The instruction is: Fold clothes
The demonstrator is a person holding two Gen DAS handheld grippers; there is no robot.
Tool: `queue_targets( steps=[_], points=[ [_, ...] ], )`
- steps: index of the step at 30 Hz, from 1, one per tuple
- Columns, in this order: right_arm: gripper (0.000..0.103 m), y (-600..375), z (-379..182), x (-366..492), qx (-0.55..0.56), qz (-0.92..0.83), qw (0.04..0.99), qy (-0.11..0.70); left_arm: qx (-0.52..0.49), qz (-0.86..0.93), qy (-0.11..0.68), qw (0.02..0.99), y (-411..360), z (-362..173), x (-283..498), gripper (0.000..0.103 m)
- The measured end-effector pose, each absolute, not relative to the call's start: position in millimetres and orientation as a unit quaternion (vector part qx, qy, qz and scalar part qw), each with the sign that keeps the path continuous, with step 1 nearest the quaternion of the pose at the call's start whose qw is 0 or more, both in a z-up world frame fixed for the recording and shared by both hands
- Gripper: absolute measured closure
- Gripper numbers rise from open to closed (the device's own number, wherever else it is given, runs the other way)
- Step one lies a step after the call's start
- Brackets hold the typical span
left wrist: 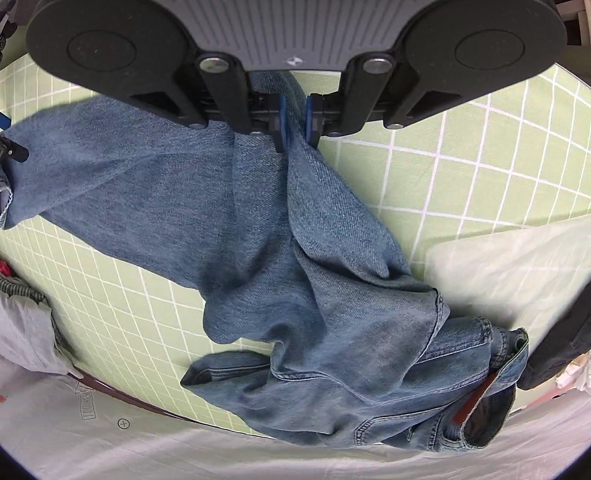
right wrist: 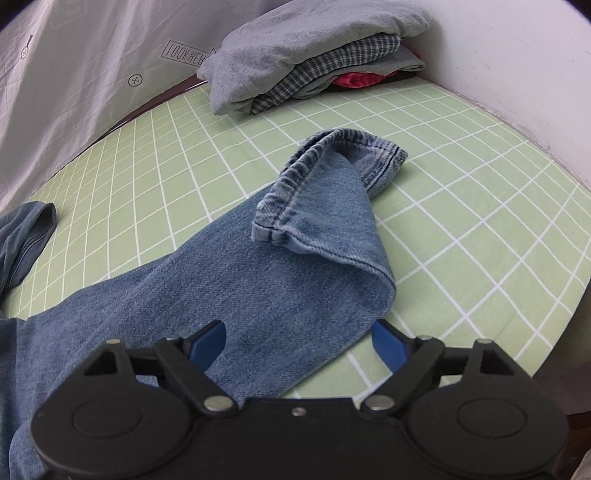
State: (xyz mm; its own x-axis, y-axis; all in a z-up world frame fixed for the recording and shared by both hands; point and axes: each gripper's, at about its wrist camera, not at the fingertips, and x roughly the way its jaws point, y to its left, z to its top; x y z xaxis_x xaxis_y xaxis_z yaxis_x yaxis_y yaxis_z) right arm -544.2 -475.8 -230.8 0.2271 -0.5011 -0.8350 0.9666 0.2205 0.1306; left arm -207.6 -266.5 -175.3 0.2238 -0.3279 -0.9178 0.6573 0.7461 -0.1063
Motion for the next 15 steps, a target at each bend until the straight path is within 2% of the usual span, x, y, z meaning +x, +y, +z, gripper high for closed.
queue_targets(
  steps=[2,5,8,10,11,15],
  points=[
    [0.006,-471.7,-228.4,-536.0,0.331,-0.522,0.705,0.347,0.136,-0.305,0.534,0.777,-251.7,-171.3,-199.7,0.085],
    [0.003,-461.7,-217.6,-521.0,0.298,-0.527,0.715,0.350,0.116,-0.279,0.525,0.795,-230.1,-162.7,-186.5,0.064],
    [0.001,-450.9,-199.6,-499.9,0.249,-0.539,0.726,0.347,0.103,-0.252,0.514,0.813,-210.7,-154.5,-171.2,0.050],
    [0.001,-445.5,-187.8,-484.2,0.220,-0.539,0.736,0.346,0.102,-0.229,0.512,0.821,-199.8,-153.4,-157.9,0.031],
    [0.001,-442.7,-184.7,-472.1,0.215,-0.533,0.742,0.346,0.101,-0.218,0.512,0.824,-194.1,-153.6,-150.4,0.028],
    [0.000,-431.6,-171.9,-423.9,0.196,-0.507,0.766,0.344,0.095,-0.191,0.521,0.827,-168.3,-156.3,-122.4,0.027]
  ],
)
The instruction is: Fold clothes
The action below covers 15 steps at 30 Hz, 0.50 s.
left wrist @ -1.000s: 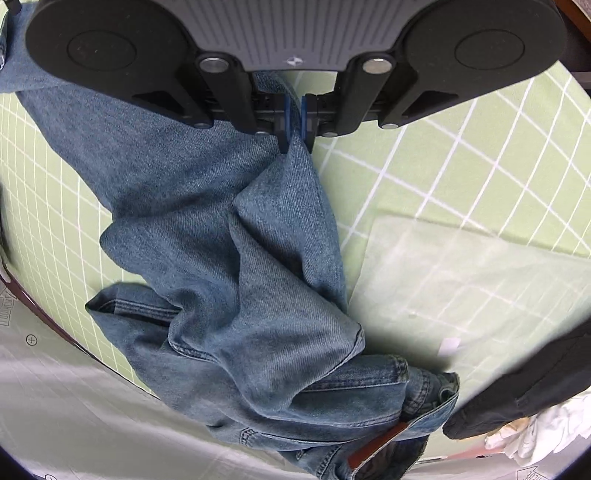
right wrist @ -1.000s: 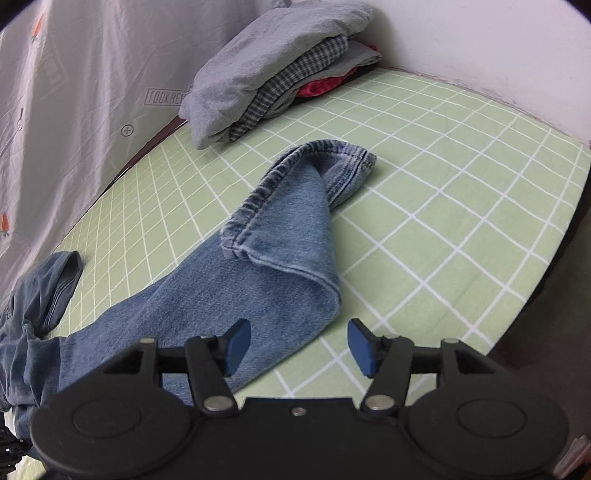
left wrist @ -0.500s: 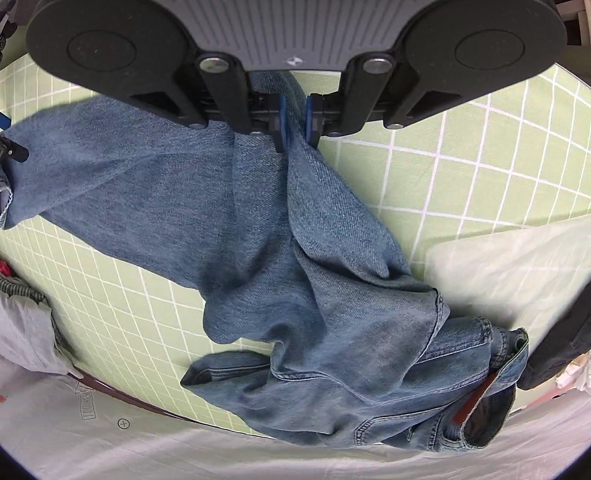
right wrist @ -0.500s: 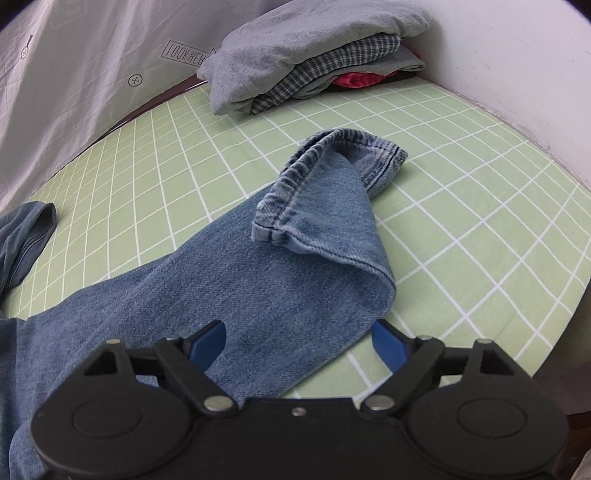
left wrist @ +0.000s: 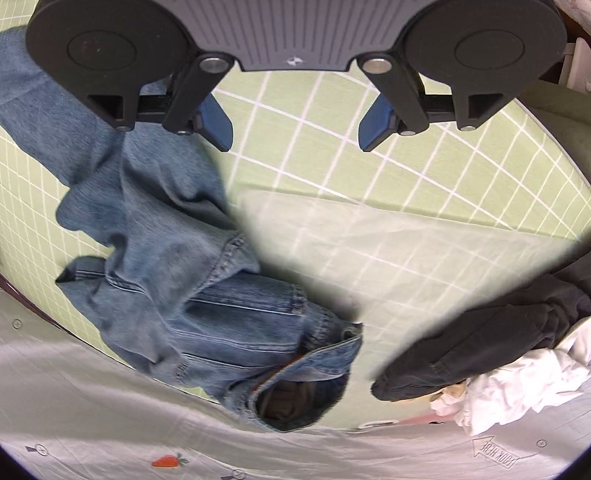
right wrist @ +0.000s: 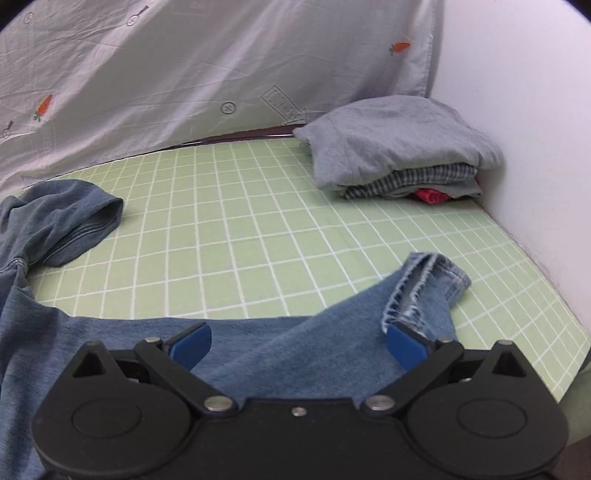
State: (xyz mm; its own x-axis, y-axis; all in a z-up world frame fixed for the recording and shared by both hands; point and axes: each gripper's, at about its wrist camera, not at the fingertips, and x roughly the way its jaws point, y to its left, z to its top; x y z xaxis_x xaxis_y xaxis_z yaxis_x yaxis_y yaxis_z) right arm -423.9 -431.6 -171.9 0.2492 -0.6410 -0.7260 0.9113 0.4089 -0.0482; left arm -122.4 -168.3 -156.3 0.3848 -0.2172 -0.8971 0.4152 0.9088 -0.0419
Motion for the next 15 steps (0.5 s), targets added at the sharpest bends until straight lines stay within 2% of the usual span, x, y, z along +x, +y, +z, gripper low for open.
queue_targets(
  steps=[4,15],
  points=[
    [0.000,-418.7,-161.3,-371.0,0.181,-0.475,0.789,0.345,0.091,-0.178,0.523,0.828,-141.9,-156.2,-98.5,0.022],
    [0.000,-343.8,-157.0,-207.8,0.137,-0.356,0.843,0.378,0.082,-0.168,0.528,0.828,-103.6,-159.5,-23.0,0.022]
  ],
)
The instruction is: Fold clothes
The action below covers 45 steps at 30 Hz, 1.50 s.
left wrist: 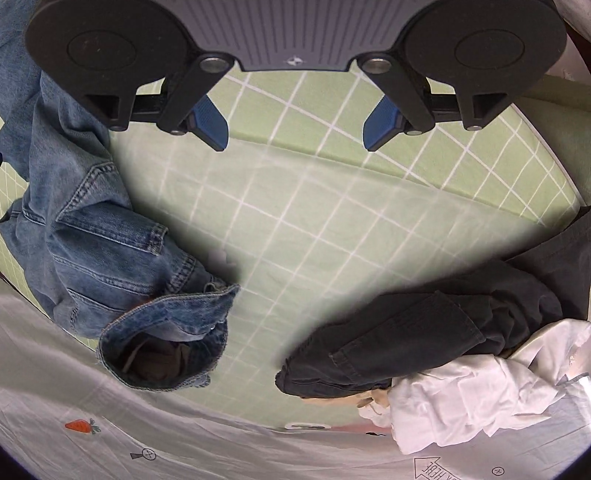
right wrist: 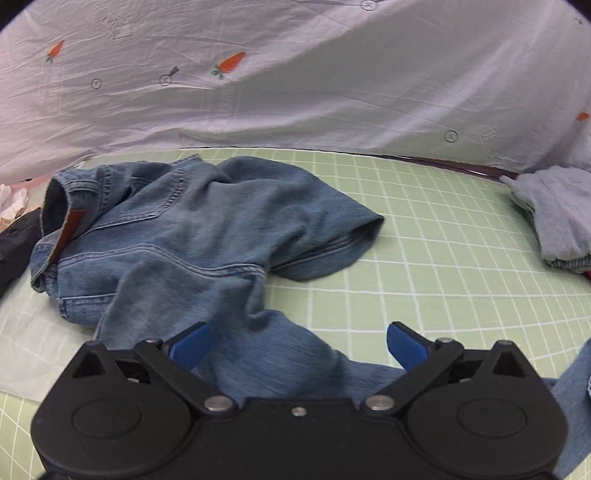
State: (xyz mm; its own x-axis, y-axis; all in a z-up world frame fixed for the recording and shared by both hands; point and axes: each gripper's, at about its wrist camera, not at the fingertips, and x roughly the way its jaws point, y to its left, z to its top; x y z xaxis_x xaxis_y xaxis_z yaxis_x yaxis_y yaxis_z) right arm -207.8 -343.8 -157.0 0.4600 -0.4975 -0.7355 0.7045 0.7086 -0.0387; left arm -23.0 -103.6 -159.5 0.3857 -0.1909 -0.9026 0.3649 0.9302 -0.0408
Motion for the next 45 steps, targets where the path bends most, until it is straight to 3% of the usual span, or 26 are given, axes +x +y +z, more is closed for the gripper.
queue_targets(
  steps=[12,15,17,18,20,21,23,25,35,38,42,45],
  points=[
    [0.001,-305.0,-178.0,-94.3,0.117,-0.303,0.859,0.396,0.103,-0.229,0.525,0.813,-124.6,-176.3,51.3,0.022],
    [0.005,-302.2,-185.5,-80.6,0.115,-0.291,0.854,0.417,0.110,-0.246,0.524,0.808,-133.5,-180.4,64.8,0.022],
    [0.027,-306.0,-192.2,-73.5,0.119,-0.292,0.844,0.434,0.115,-0.258,0.523,0.804,-139.4,-183.1,73.8,0.022],
    [0.032,-310.2,-194.9,-72.2,0.132,-0.287,0.843,0.435,0.117,-0.263,0.522,0.802,-142.3,-184.4,78.3,0.022],
    [0.059,-317.4,-199.1,-70.6,0.158,-0.276,0.845,0.430,0.122,-0.275,0.521,0.799,-148.2,-187.1,87.4,0.022],
    [0.065,-319.1,-198.9,-70.7,0.162,-0.271,0.848,0.426,0.119,-0.278,0.521,0.798,-149.3,-187.8,90.0,0.022],
    [0.084,-322.5,-194.8,-72.6,0.165,-0.270,0.853,0.416,0.111,-0.282,0.524,0.796,-150.8,-188.9,94.5,0.022],
    [0.090,-332.0,-186.0,-77.6,0.201,-0.267,0.856,0.394,0.107,-0.286,0.525,0.794,-153.4,-189.4,95.6,0.022],
    [0.103,-420.1,-107.1,-78.8,0.314,-0.296,0.888,0.161,0.106,-0.316,0.519,0.787,-186.1,-190.2,107.7,0.021],
    [0.103,-449.0,-102.7,-66.4,0.247,-0.350,0.890,0.157,0.103,-0.336,0.519,0.779,-204.3,-189.9,112.3,0.021],
    [0.102,-473.4,-120.2,-71.8,0.281,-0.378,0.858,0.202,0.111,-0.366,0.517,0.766,-220.5,-187.8,113.4,0.021],
    [0.095,-454.4,-130.7,-78.2,0.259,-0.394,0.850,0.235,0.117,-0.375,0.524,0.756,-220.7,-190.0,114.5,0.021]
  ],
)
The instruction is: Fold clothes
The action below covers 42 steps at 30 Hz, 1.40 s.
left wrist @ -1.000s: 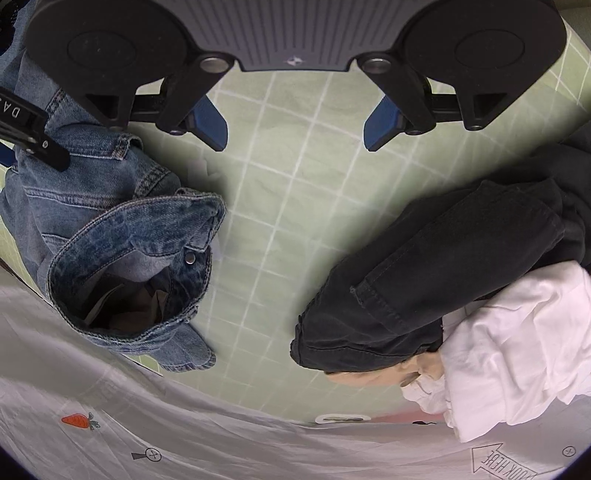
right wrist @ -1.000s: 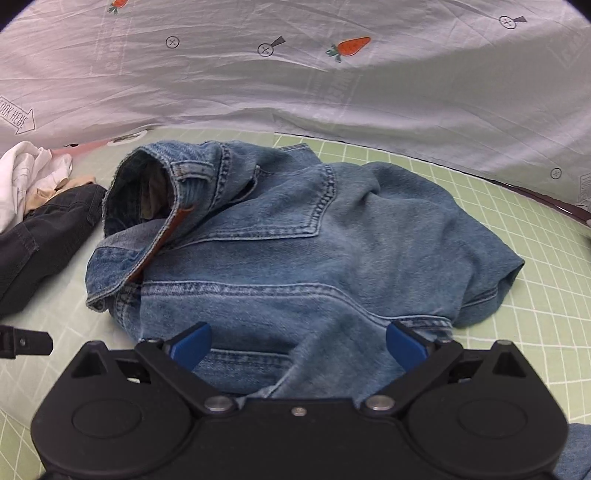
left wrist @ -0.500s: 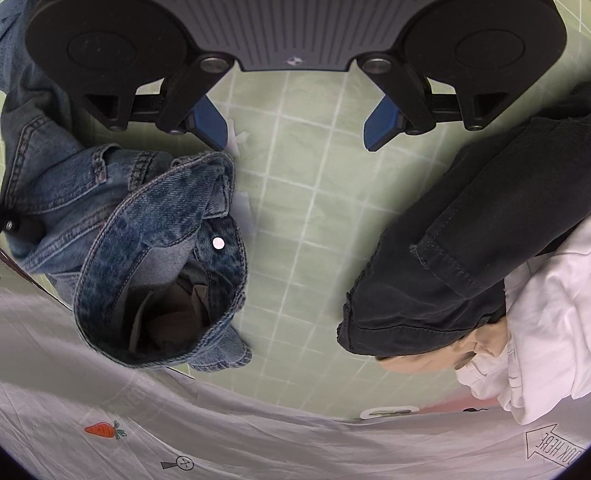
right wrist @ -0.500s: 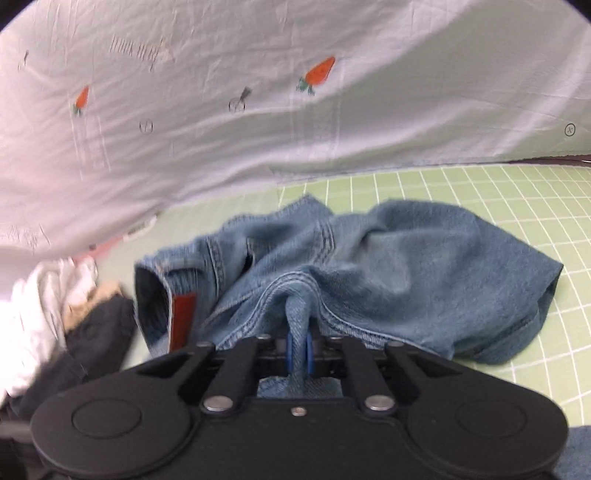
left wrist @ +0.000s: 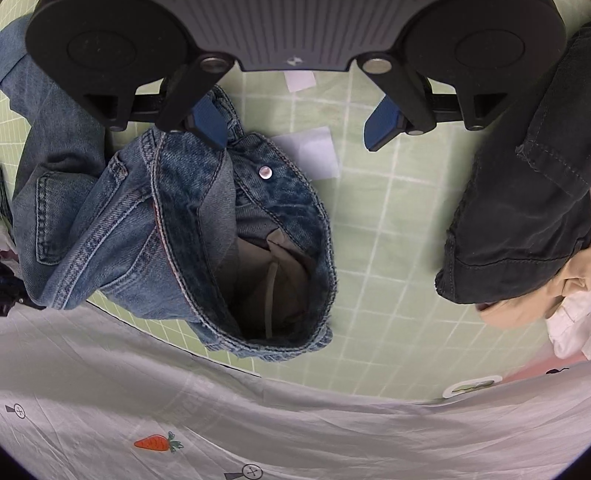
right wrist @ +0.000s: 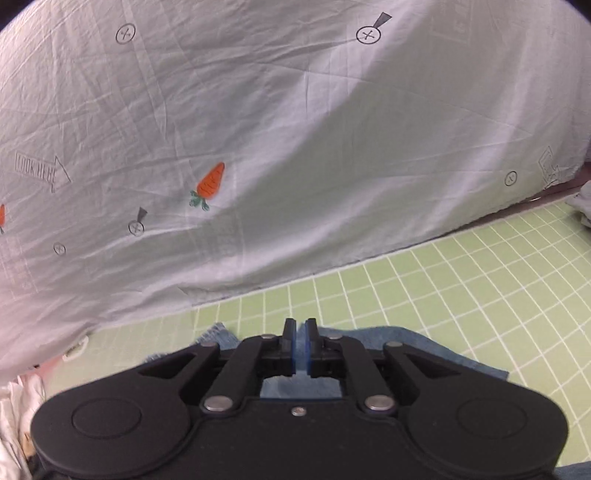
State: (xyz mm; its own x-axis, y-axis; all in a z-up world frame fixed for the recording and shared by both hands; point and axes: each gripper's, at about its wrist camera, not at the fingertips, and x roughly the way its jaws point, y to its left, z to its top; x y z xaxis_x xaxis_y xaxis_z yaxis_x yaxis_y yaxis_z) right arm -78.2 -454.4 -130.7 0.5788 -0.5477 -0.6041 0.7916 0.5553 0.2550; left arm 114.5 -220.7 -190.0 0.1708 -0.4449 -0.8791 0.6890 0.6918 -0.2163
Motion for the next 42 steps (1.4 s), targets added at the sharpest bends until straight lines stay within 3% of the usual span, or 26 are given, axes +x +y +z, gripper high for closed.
queue_targets(
  steps=[2,3,10,13,20,21,23,26,28,29,31,32,33,34,42],
  points=[
    [0.079,-437.2,-139.7,-87.0,0.250,-0.408,0.840,0.255,0.113,-0.375,0.536,0.748,-215.2,-193.4,115.8,0.021],
    [0.076,-429.9,-143.7,-92.6,0.249,-0.416,0.834,0.264,0.115,-0.376,0.540,0.744,-211.8,-195.0,115.4,0.021],
    [0.066,-395.9,-158.9,-138.8,0.254,-0.459,0.788,0.322,0.140,-0.405,0.537,0.726,-195.1,-192.9,98.8,0.021],
    [0.057,-382.5,-165.1,-150.6,0.269,-0.452,0.781,0.336,0.153,-0.431,0.526,0.717,-207.9,-192.2,87.5,0.021],
    [0.048,-359.2,-173.2,-152.9,0.282,-0.421,0.793,0.339,0.160,-0.466,0.516,0.701,-245.0,-196.5,68.0,0.021],
    [0.044,-356.6,-171.7,-151.6,0.277,-0.416,0.798,0.336,0.155,-0.465,0.518,0.701,-245.9,-197.1,68.5,0.021],
    [0.025,-354.2,-172.6,-146.2,0.267,-0.405,0.806,0.339,0.145,-0.459,0.522,0.704,-246.8,-198.2,70.0,0.021],
    [0.024,-353.8,-182.9,-138.0,0.263,-0.393,0.805,0.357,0.129,-0.451,0.527,0.709,-248.2,-199.7,72.3,0.022],
    [0.024,-357.3,-192.6,-137.8,0.276,-0.392,0.798,0.367,0.119,-0.445,0.530,0.712,-249.1,-200.7,73.8,0.033],
    [0.025,-359.6,-197.0,-138.8,0.285,-0.392,0.793,0.370,0.114,-0.442,0.532,0.713,-249.5,-201.2,74.5,0.041],
    [0.038,-364.2,-205.4,-141.2,0.302,-0.392,0.784,0.375,0.104,-0.437,0.535,0.716,-250.4,-202.2,76.0,0.051],
    [0.060,-365.6,-206.3,-143.8,0.306,-0.392,0.783,0.373,0.098,-0.434,0.536,0.717,-250.9,-202.8,76.8,0.055],
    [0.075,-367.0,-206.9,-146.4,0.309,-0.393,0.783,0.371,0.093,-0.431,0.538,0.718,-251.3,-203.3,77.5,0.057],
    [0.096,-367.7,-205.4,-149.1,0.307,-0.397,0.783,0.368,0.088,-0.428,0.540,0.720,-251.8,-203.8,78.3,0.065],
    [0.099,-374.2,-163.6,-195.5,0.314,-0.439,0.791,0.289,0.106,-0.388,0.461,0.791,-209.0,-145.4,81.0,0.073]
  ],
)
